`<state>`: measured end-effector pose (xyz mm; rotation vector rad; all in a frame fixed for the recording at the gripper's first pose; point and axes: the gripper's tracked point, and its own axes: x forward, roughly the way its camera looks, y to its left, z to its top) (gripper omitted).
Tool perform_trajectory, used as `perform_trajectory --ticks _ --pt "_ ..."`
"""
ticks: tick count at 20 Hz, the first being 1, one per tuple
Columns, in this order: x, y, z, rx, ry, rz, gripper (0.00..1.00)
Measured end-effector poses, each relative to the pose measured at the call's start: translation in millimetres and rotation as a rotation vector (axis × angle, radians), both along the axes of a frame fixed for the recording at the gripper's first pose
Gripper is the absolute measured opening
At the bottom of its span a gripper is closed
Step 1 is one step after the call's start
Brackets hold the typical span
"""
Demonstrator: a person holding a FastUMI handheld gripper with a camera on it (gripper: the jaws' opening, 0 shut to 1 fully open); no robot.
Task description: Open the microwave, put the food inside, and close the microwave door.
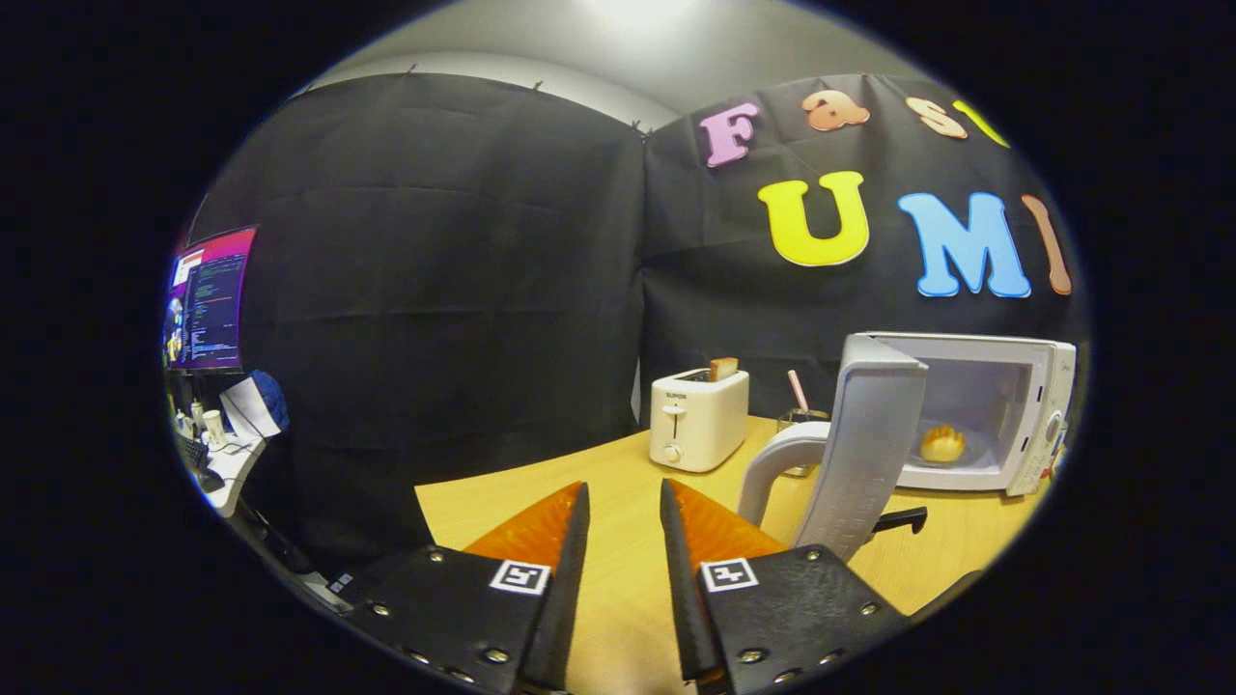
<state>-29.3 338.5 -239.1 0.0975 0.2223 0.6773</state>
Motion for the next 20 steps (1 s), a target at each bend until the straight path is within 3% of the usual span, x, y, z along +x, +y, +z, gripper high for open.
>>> perform_trajectory --ticks 1,3,5,12,20 --pt "3.9 0.1 -3.5 0.005 0.012 -0.004 0.36" --pt "10.8 -0.5 -15.3 -0.020 0.034 -0.028 0.35" --pt "26.2 1.7 -30.0 -0.055 0.044 -0.035 0.03" --pt "26.2 -40.0 -23.8 -0.083 -0.024 -0.112 0.02" --pt "63.6 -142.8 -15.4 -0.144 -0.053 -0.294 0.02"
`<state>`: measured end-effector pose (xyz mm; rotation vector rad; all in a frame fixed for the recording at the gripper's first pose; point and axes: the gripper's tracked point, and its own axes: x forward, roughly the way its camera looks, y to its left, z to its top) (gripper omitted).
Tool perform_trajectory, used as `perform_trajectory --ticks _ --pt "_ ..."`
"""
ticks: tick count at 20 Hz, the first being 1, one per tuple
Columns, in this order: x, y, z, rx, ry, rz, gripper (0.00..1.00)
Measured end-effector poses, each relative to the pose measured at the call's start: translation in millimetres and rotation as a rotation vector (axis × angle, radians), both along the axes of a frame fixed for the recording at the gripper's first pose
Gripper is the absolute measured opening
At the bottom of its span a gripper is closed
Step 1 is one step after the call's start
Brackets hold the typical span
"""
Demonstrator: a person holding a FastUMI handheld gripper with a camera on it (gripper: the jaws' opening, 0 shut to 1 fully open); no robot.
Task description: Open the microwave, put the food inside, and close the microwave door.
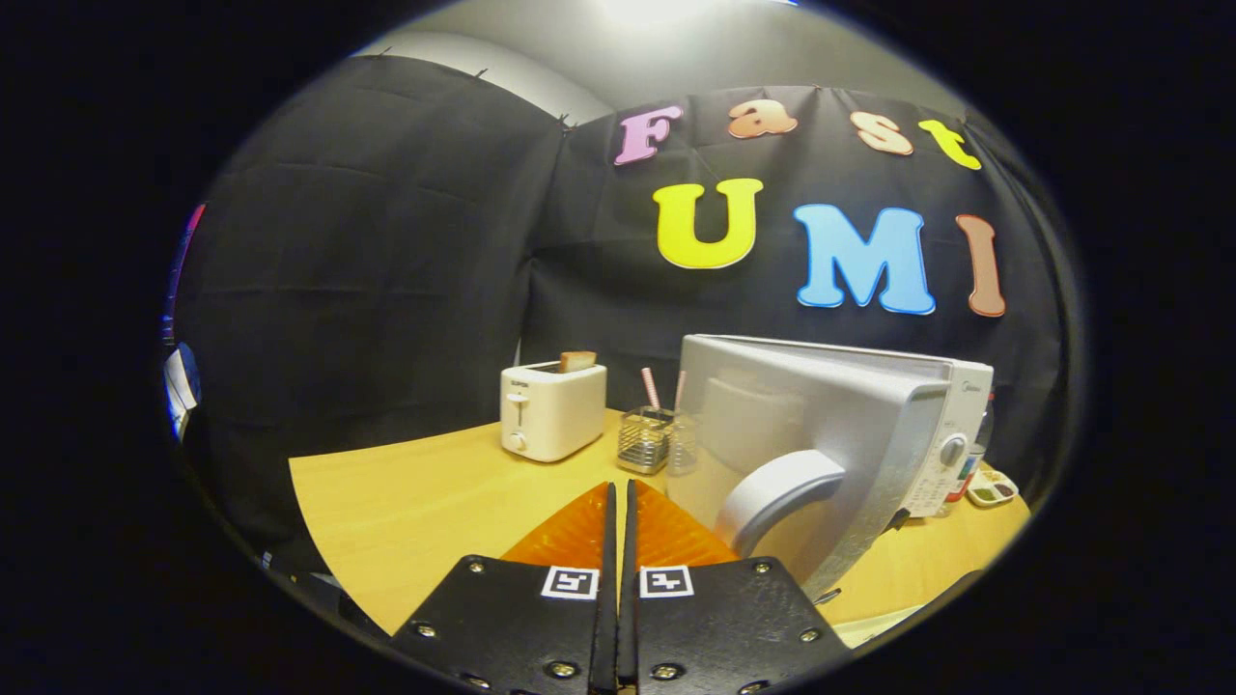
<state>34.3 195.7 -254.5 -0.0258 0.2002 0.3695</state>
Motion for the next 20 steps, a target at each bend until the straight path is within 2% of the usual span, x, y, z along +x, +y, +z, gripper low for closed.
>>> perform_trajectory --ticks 7,16,20 --pt "39.8 -86.0 -4.4 -0.099 -0.016 -0.143 0.02" --pt "109.5 -178.6 -29.1 -0.089 0.052 -0.325 0.02" --pt "139.1 -199.7 -40.8 -0.068 0.074 -0.373 0.02"
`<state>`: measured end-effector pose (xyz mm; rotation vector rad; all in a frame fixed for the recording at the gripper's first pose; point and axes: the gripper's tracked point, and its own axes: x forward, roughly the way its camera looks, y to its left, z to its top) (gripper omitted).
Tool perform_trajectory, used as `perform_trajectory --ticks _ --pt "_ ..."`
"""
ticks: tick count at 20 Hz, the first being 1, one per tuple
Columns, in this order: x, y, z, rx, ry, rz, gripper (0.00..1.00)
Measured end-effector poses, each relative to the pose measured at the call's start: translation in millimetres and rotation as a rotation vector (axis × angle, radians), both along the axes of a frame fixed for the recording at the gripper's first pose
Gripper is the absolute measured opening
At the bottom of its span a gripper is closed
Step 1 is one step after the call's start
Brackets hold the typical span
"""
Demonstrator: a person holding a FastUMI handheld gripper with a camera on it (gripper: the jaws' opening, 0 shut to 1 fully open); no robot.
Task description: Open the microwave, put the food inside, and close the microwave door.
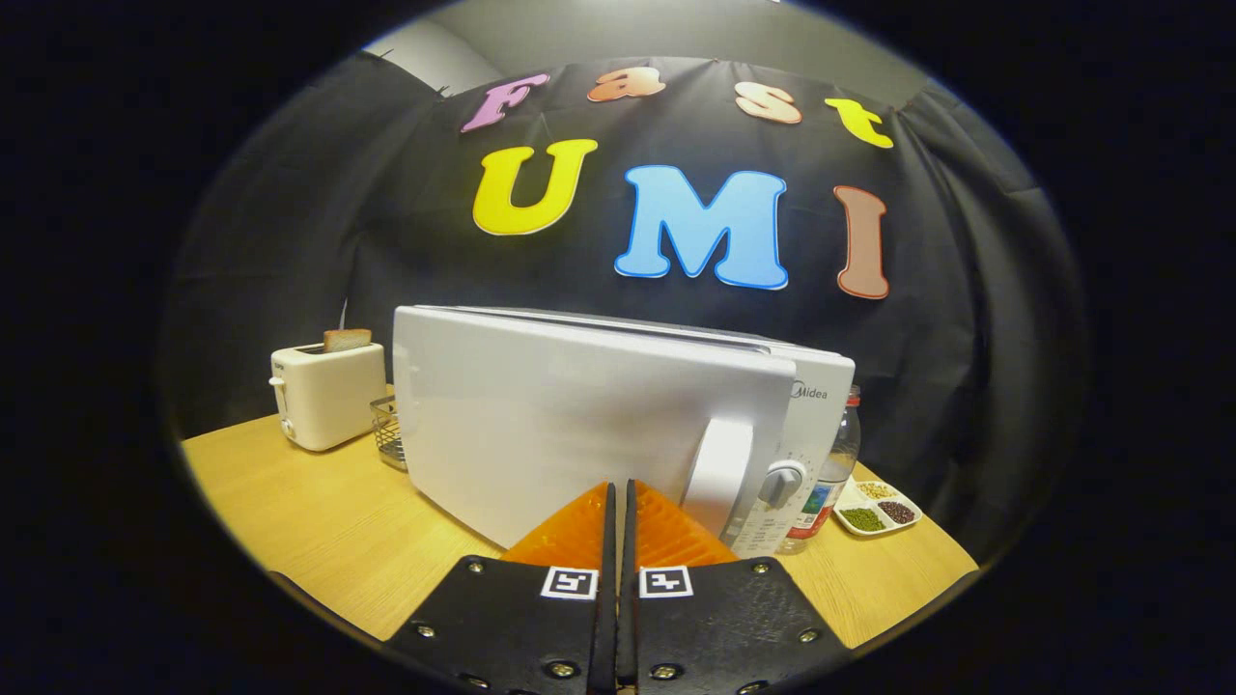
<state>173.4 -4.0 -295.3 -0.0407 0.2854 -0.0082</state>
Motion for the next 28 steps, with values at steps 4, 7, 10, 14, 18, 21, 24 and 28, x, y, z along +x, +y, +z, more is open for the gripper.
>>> perform_trajectory --ticks 4,7,10,14,18,21,24,28 --pt "24.1 -12.7 -8.0 -0.001 0.004 -0.036 0.02" --pt "40.7 -20.3 -12.4 0.000 0.013 -0.054 0.02" --pt "53.4 -23.6 -16.9 -0.003 0.008 -0.072 0.02" --pt "61.5 -29.5 -21.7 -0.025 0.031 -0.075 0.02" --pt "54.3 -25.4 -15.2 0.025 0.066 -0.084 0.04" --pt "30.2 -12.9 21.5 0.067 0.049 -0.069 0.04" --pt "0.0 -3.8 66.8 0.029 -0.001 -0.056 0.04" --pt "-43.1 10.6 114.3 0.070 -0.015 -0.031 0.04"
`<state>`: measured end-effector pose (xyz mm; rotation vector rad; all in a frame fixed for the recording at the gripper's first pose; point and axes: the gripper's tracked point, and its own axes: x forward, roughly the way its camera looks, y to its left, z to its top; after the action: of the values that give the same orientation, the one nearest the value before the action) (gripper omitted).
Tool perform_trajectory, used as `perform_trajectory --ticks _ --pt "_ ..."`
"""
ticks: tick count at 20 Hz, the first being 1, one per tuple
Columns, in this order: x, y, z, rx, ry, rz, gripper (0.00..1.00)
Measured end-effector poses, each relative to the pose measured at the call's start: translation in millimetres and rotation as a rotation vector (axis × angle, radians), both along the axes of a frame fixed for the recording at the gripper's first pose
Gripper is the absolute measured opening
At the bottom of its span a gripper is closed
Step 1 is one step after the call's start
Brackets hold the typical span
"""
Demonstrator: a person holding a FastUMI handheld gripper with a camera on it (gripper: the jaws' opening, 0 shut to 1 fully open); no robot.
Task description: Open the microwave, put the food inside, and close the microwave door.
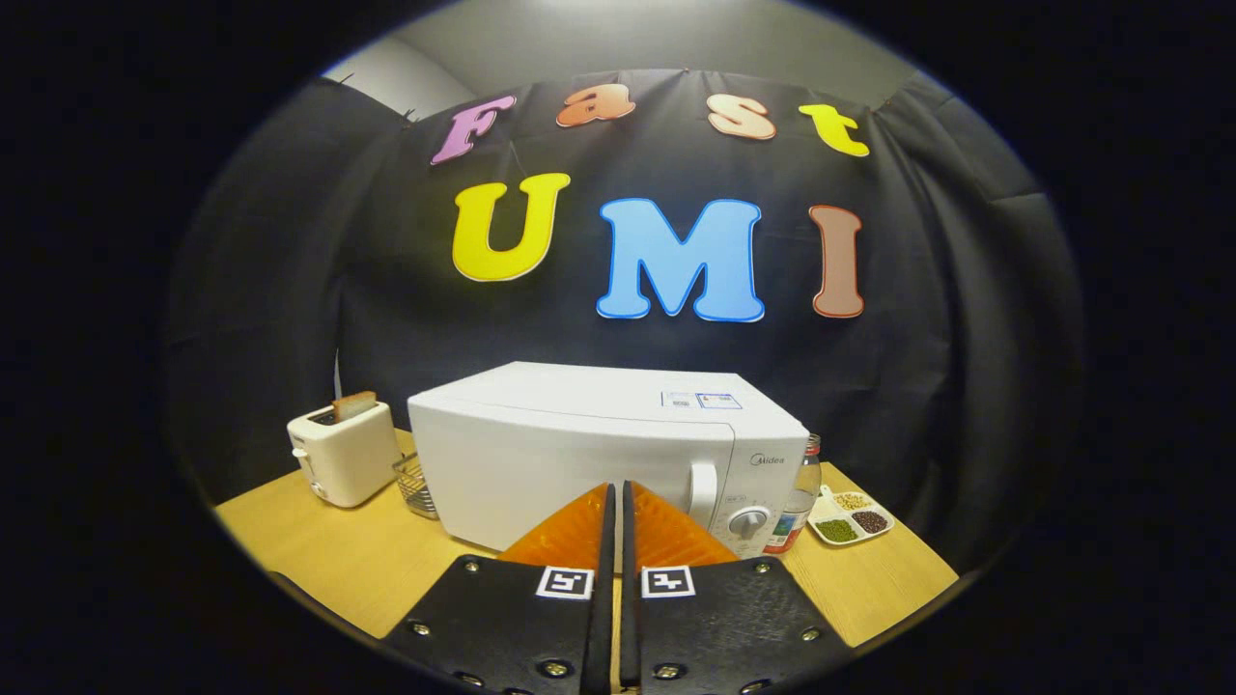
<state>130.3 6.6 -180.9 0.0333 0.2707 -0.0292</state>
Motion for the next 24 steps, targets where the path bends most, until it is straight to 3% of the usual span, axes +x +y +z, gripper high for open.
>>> perform_trajectory --ticks 9,14,19,21,22,24 --pt "-62.8 12.5 95.7 0.021 -0.076 0.039 0.05" --pt "-67.7 14.2 143.4 0.024 -0.125 0.037 0.06" --pt "-61.0 1.8 199.1 -0.039 -0.232 -0.023 0.06" --pt "-60.3 3.9 211.8 -0.061 -0.263 -0.023 0.13" --pt "-59.9 6.0 217.3 -0.068 -0.280 -0.023 0.29" --pt "-59.8 -3.2 224.6 -0.079 -0.309 -0.064 0.34"
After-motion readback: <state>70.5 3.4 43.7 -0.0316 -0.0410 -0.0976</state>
